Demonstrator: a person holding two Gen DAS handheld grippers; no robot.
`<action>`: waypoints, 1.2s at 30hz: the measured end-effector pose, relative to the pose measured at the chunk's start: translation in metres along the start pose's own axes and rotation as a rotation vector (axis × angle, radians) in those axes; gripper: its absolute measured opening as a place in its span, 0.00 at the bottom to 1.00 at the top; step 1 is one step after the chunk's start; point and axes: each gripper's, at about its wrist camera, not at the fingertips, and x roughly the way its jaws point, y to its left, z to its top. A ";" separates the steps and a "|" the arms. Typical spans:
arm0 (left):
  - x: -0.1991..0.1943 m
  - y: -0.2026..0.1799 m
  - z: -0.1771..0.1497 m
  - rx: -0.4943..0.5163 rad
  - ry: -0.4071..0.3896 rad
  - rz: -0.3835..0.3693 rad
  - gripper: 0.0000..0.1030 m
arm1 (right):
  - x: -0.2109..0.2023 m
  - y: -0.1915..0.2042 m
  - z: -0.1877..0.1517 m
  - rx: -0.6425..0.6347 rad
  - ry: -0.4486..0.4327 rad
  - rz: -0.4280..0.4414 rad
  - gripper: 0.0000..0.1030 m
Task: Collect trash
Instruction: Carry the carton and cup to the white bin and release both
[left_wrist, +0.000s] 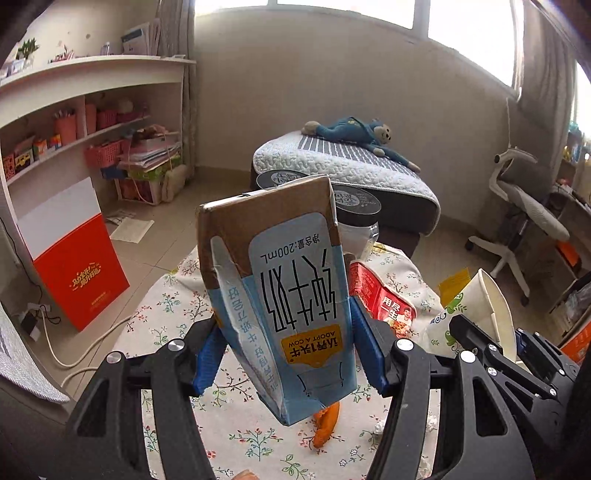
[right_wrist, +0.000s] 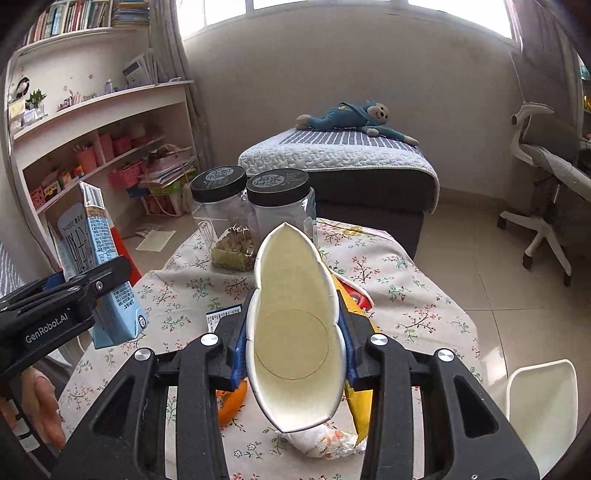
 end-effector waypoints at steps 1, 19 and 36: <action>-0.003 -0.004 0.000 0.013 -0.024 0.006 0.60 | -0.001 -0.002 0.000 0.006 -0.009 -0.012 0.36; -0.022 -0.045 0.001 0.097 -0.180 0.040 0.60 | -0.043 -0.023 0.004 0.057 -0.133 -0.100 0.39; -0.035 -0.087 -0.004 0.127 -0.196 -0.025 0.60 | -0.072 -0.053 0.003 0.061 -0.182 -0.170 0.41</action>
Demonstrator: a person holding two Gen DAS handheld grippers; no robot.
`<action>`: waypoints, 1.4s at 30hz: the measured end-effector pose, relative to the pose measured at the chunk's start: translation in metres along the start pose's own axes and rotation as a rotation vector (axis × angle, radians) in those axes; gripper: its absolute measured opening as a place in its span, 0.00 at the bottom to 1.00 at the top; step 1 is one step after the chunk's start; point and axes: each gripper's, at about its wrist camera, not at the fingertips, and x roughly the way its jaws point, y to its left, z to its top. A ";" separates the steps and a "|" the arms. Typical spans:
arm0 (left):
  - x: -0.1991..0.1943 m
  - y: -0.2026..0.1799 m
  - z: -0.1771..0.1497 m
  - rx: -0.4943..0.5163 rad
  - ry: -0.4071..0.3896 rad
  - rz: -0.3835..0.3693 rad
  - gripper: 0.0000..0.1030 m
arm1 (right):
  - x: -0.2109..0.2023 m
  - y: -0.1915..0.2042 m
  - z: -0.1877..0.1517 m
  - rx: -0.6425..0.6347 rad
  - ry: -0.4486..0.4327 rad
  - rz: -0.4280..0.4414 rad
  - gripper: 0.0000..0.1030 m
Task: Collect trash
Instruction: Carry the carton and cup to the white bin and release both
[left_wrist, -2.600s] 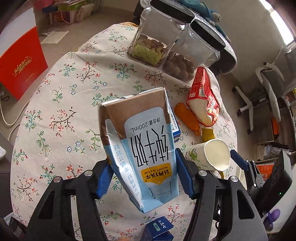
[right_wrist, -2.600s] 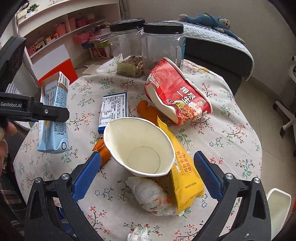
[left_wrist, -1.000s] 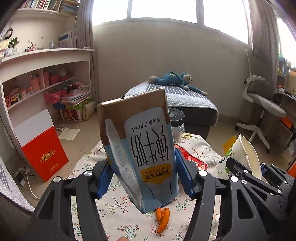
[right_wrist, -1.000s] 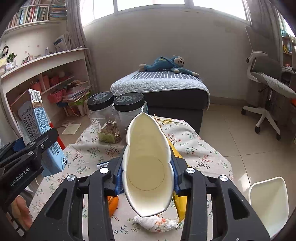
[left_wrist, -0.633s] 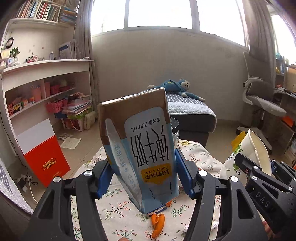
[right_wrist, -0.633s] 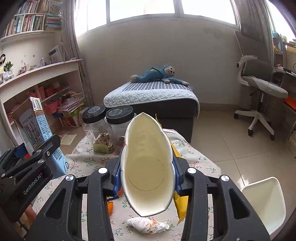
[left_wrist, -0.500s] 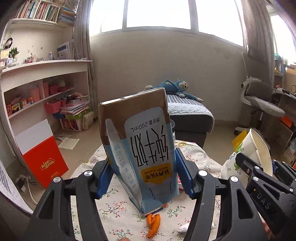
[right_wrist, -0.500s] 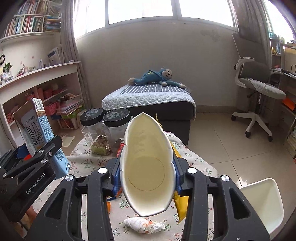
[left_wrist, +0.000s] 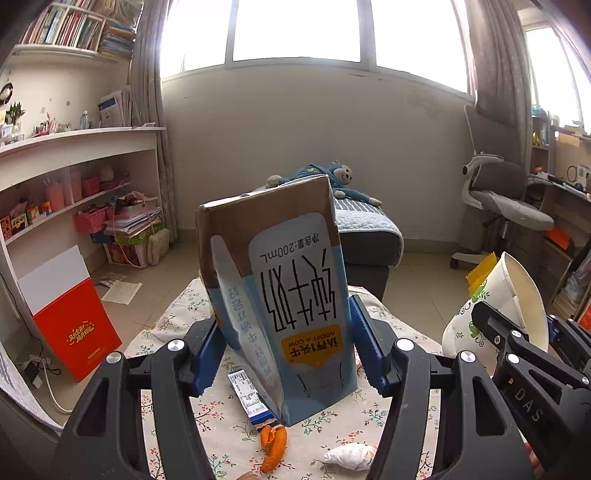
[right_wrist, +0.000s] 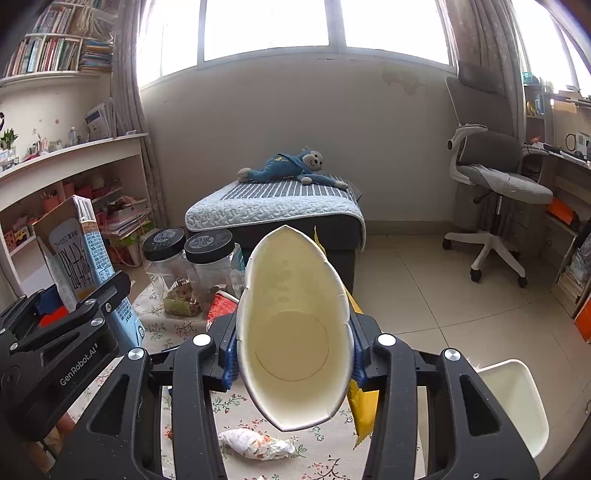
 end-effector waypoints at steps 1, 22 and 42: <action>-0.001 -0.003 0.000 0.003 -0.001 -0.004 0.60 | -0.001 -0.003 0.000 0.001 -0.003 -0.005 0.42; -0.013 -0.063 -0.005 0.077 -0.013 -0.097 0.60 | -0.037 -0.075 -0.004 0.058 -0.031 -0.134 0.43; -0.031 -0.155 -0.018 0.183 -0.005 -0.246 0.60 | -0.056 -0.200 -0.025 0.226 0.017 -0.389 0.63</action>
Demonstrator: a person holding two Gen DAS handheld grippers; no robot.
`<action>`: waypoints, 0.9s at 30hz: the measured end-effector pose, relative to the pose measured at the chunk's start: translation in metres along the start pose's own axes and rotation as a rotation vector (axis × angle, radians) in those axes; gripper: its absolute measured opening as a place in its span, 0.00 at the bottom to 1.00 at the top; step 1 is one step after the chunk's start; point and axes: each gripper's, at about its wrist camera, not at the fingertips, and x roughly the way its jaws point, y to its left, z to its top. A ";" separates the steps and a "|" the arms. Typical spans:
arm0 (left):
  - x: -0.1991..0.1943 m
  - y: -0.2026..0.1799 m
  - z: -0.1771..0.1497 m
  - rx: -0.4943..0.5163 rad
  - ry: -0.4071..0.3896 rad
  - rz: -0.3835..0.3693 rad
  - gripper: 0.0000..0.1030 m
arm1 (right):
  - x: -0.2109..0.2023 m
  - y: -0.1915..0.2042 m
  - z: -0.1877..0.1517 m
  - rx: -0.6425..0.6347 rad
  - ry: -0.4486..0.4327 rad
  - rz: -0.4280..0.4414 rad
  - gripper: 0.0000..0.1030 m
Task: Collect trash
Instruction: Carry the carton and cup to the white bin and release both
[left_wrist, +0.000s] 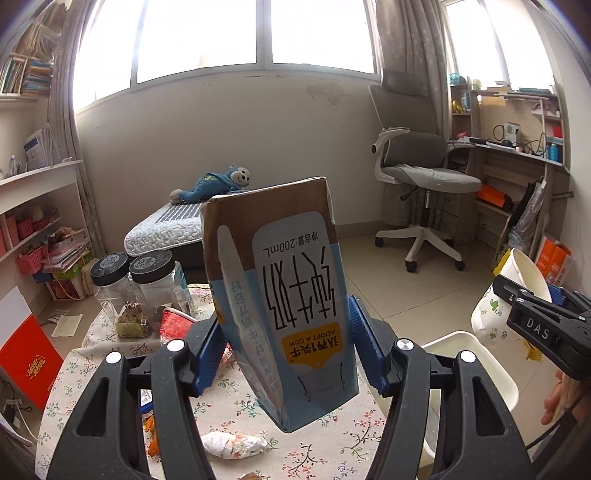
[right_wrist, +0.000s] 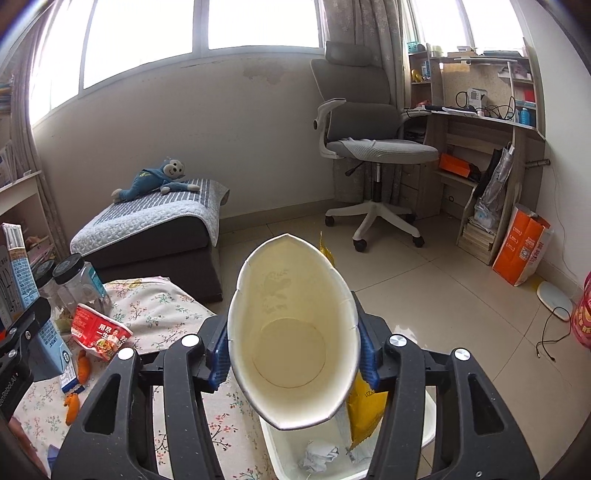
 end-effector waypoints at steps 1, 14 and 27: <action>0.001 -0.007 0.000 0.009 0.002 -0.012 0.59 | 0.000 -0.006 0.000 0.019 -0.006 -0.021 0.69; 0.035 -0.084 0.012 -0.005 0.102 -0.197 0.48 | -0.014 -0.086 0.003 0.248 -0.029 -0.163 0.90; 0.066 -0.042 0.020 -0.195 0.282 -0.229 0.73 | -0.010 -0.113 -0.003 0.337 0.052 -0.145 0.93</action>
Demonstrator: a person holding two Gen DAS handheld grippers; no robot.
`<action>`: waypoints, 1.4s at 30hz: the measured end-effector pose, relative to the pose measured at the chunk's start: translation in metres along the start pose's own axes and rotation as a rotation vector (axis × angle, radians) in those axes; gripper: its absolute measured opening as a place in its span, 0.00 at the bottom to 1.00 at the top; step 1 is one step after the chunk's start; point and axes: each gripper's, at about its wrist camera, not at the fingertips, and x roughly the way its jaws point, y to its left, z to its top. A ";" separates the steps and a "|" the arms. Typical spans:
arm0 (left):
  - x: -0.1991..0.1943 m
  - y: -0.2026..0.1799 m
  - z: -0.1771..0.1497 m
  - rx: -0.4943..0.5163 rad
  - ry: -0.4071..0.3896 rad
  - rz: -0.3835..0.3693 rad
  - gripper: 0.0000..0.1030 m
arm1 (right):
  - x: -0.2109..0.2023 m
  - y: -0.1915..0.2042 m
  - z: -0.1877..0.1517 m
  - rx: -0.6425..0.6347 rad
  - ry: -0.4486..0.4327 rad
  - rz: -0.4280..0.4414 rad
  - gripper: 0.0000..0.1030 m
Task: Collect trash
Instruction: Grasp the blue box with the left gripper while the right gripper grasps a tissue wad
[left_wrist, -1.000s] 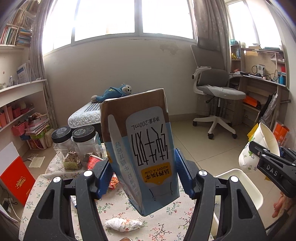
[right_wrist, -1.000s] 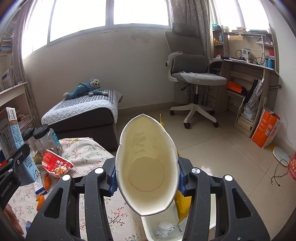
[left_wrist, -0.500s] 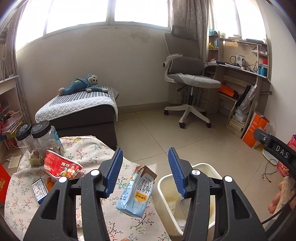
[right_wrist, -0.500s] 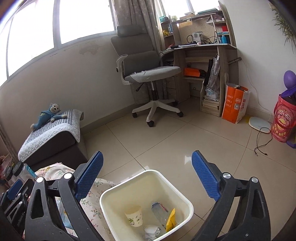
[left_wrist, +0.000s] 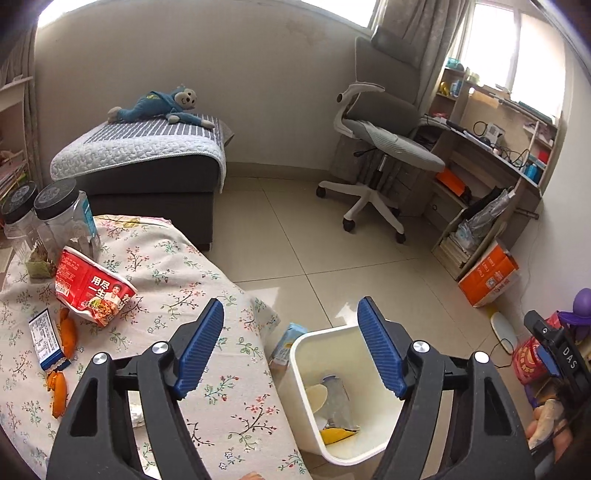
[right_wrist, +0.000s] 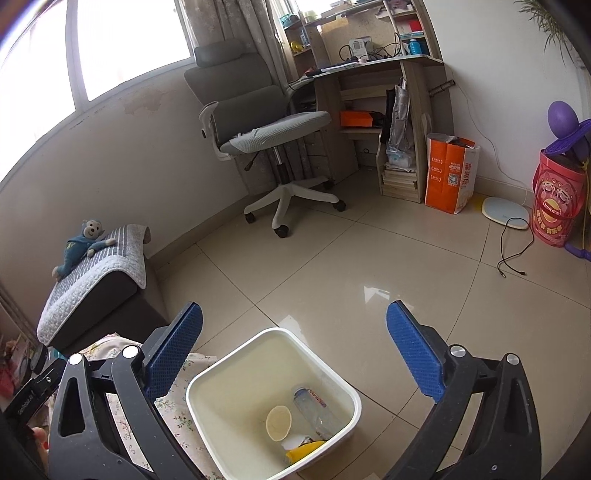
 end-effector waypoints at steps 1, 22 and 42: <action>0.000 0.009 -0.001 -0.012 0.008 0.019 0.74 | -0.001 0.003 0.000 -0.007 0.002 0.008 0.93; -0.053 0.133 -0.027 -0.032 0.031 0.299 0.86 | -0.022 0.165 -0.083 -0.479 0.094 0.235 0.93; -0.046 0.252 -0.171 -0.351 0.808 0.205 0.86 | -0.020 0.243 -0.195 -0.938 0.459 0.379 0.93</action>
